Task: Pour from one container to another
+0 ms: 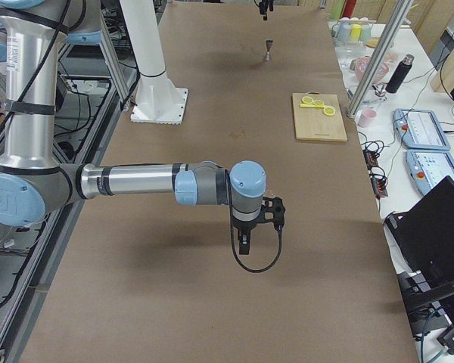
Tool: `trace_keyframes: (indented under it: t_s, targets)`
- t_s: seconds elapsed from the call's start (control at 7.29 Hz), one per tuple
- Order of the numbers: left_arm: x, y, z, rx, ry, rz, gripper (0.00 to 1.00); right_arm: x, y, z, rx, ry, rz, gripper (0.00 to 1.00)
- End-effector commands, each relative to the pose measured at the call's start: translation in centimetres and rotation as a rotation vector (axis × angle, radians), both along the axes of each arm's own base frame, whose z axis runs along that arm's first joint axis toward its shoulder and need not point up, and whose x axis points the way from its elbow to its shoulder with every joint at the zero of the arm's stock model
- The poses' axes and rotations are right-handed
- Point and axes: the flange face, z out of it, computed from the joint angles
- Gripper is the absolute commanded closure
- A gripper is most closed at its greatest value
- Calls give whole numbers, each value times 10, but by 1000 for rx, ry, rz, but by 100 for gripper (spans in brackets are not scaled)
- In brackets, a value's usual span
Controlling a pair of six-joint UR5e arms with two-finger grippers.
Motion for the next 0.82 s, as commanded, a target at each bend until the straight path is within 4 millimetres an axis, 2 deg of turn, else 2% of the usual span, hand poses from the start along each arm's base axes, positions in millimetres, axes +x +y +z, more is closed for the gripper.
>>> trace_keyframes:
  t_s: [0.0,0.27,0.41,0.55,0.69]
  targets:
    - [-80,-17,39,-48,-4,108,3,0,0,0,1,0,0,0]
    - [-145,-29,96,-52,3,204,3,0,1,1,-2,0,0,0]
    - [-172,-30,122,-45,7,252,2,0,1,1,-3,0,1,0]
    - [-190,-30,141,-62,12,242,2,0,1,1,-2,0,0,0]
    - [-198,-26,161,-103,43,226,2,0,0,0,-2,0,1,0]
